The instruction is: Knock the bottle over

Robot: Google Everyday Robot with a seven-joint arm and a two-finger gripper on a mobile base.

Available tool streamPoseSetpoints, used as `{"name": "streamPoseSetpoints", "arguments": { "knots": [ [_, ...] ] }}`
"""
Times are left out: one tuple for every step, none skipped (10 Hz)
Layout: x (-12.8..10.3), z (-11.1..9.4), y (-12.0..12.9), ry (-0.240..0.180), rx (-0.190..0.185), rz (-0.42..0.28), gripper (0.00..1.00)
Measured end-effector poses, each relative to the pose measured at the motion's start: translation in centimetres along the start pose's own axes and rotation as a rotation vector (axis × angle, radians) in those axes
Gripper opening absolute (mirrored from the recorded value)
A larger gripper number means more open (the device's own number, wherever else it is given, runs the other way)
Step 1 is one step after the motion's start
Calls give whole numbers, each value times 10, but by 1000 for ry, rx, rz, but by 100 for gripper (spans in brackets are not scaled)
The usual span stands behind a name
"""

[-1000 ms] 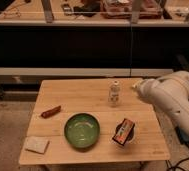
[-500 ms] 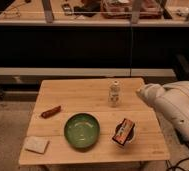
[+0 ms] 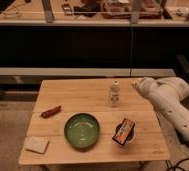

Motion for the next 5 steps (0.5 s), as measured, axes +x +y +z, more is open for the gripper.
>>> {"name": "streamPoseSetpoints", "arguments": {
  "knots": [
    [4,20,-1,4,23,-3,25],
    [9,43,3,9,37,-8,25],
    [9,58,7,8,38,-10,25],
    [9,73,10,6,35,-13,25],
    [12,87,15,8,29,-13,25]
  ]
}}
